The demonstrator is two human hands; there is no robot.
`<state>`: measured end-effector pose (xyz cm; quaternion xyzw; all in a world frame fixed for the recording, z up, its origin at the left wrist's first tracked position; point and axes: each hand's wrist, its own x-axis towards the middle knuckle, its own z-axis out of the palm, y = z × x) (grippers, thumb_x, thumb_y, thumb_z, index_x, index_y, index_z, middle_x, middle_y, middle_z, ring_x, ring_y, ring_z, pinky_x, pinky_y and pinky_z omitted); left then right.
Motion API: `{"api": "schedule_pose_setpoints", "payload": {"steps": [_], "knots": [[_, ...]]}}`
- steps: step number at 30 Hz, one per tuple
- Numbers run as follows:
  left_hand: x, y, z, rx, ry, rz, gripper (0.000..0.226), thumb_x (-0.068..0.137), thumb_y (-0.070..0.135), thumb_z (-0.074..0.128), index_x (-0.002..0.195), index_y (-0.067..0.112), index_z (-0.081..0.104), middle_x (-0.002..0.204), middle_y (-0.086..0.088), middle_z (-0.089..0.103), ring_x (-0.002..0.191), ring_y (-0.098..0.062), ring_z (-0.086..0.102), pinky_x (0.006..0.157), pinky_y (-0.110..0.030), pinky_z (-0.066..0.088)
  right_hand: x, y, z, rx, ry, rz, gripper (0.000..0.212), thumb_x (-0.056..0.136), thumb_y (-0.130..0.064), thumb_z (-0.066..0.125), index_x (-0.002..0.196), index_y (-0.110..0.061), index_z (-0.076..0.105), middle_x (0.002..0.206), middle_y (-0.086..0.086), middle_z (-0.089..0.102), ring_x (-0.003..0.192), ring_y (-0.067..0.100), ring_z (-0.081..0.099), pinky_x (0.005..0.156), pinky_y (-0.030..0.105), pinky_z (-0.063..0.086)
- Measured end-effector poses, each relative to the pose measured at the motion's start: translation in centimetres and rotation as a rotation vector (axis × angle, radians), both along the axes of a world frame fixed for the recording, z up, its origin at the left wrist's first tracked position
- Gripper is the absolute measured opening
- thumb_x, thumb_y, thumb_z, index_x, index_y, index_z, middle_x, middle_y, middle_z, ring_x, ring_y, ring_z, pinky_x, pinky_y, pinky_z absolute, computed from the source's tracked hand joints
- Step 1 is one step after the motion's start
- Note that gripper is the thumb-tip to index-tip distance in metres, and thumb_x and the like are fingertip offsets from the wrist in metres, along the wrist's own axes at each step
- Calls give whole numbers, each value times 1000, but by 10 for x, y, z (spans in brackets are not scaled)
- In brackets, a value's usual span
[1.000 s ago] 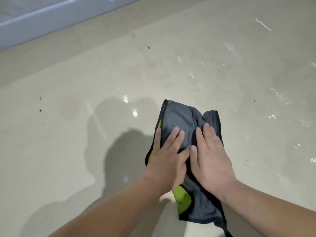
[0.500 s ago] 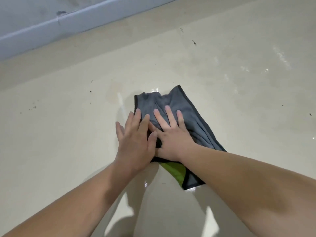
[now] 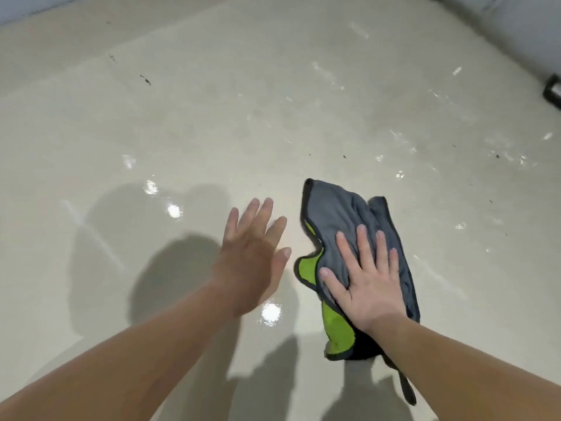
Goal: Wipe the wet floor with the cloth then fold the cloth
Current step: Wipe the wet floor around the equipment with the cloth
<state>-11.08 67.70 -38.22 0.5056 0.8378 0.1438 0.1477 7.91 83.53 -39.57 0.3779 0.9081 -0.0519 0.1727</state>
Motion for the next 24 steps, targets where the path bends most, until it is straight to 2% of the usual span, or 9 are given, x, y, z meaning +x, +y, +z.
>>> {"api": "schedule_pose_setpoints", "payload": {"steps": [4,7,9,12,15,17,19,21,24], "knots": [[37,23,-1,20,-67,-164,62,105,45,24,149,13,52,169,-17,30,158,-37,19,127,-59,8,47,-41,-5,10,-7,-731,84,86,-83,-2,157,-41,-15,168,6,-21,152,37,-20,121,59,-9],[45,21,-3,16,-53,-203,59,106,43,25,147,13,55,168,-17,32,158,-37,22,126,-62,13,19,-71,-5,-50,41,-938,80,89,-76,-1,158,-37,-17,167,9,-22,151,41,-23,119,63,-11],[39,15,-6,9,-19,-171,57,104,41,29,142,12,60,164,-18,40,155,-39,30,124,-65,22,-1,-91,-7,-53,38,-733,81,89,-77,1,156,-37,-20,165,10,-26,148,44,-28,117,66,-12],[26,6,0,-42,-12,-103,56,103,39,30,141,10,60,162,-20,42,152,-41,34,120,-66,27,-15,-126,-2,-76,128,-41,85,90,-78,18,159,-37,-8,168,10,-16,148,48,-25,116,70,-9],[21,-8,11,-53,-69,-73,60,103,42,23,146,11,52,166,-19,34,156,-38,23,125,-62,18,-5,-112,0,-211,81,659,87,88,-81,31,160,-40,6,170,12,0,147,44,-31,117,71,-7],[19,-19,28,-110,-80,-106,70,100,50,14,154,15,41,172,-15,21,160,-32,9,129,-55,6,1,-68,3,-193,-5,977,88,86,-84,27,159,-42,2,170,10,-6,148,41,-30,118,64,-15],[17,-15,58,-255,-54,-234,70,100,54,11,157,20,34,173,-10,14,159,-28,4,130,-46,0,8,-22,12,-159,-70,1109,90,86,-85,27,160,-41,1,168,8,-13,150,37,-29,119,60,-16],[20,2,91,-329,-30,-321,51,106,48,28,148,22,42,160,-6,32,149,-26,27,126,-39,16,20,13,21,-190,-189,1109,92,86,-85,29,157,-43,-11,166,6,-25,146,33,-37,118,57,-19],[32,35,132,-349,-31,-294,27,107,40,42,124,23,53,117,5,48,110,-20,54,95,-32,42,36,42,21,-209,-270,1059,95,85,-87,28,152,-46,-25,161,3,-38,140,29,-47,116,56,-24]]}}
